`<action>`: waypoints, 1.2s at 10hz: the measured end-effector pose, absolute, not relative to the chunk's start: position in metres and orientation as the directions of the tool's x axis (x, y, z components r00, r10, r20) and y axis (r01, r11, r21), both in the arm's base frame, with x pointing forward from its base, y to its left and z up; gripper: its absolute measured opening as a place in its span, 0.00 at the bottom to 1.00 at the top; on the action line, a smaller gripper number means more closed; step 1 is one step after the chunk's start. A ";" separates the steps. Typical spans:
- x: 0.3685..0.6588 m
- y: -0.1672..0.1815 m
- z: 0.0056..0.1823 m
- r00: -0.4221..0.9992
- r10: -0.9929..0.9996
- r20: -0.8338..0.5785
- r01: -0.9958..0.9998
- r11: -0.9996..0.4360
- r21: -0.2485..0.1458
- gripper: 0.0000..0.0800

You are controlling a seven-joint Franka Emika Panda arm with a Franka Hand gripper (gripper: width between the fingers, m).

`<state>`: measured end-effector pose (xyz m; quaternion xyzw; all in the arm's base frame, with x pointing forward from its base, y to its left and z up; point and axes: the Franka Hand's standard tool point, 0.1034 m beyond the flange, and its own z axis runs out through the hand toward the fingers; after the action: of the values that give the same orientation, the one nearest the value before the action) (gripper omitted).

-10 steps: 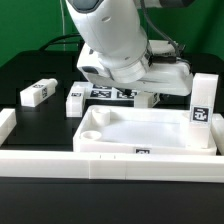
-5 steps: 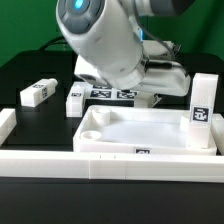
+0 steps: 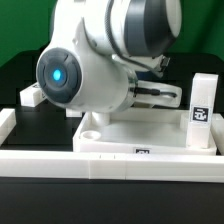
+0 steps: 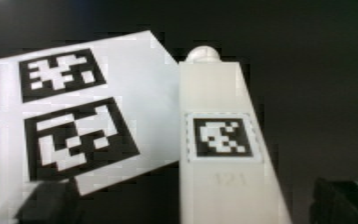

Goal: Assemble desk

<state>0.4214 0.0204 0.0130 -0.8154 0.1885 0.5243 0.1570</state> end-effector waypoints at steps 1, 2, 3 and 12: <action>0.423 0.021 0.014 0.385 -0.143 -0.912 -0.470 -0.881 -0.060 0.81; 0.423 0.022 0.013 0.386 -0.142 -0.911 -0.468 -0.882 -0.061 0.81; 0.423 0.024 0.011 0.386 -0.142 -0.912 -0.467 -0.882 -0.060 0.81; 0.427 0.023 0.021 0.394 -0.126 -0.911 -0.462 -0.884 -0.078 0.36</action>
Offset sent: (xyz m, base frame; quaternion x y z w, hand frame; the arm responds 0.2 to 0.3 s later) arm -0.0007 0.0047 -0.0070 -0.0109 0.0163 0.0159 0.9997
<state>0.4272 0.0230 0.0210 -0.8191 0.1793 0.5205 0.1614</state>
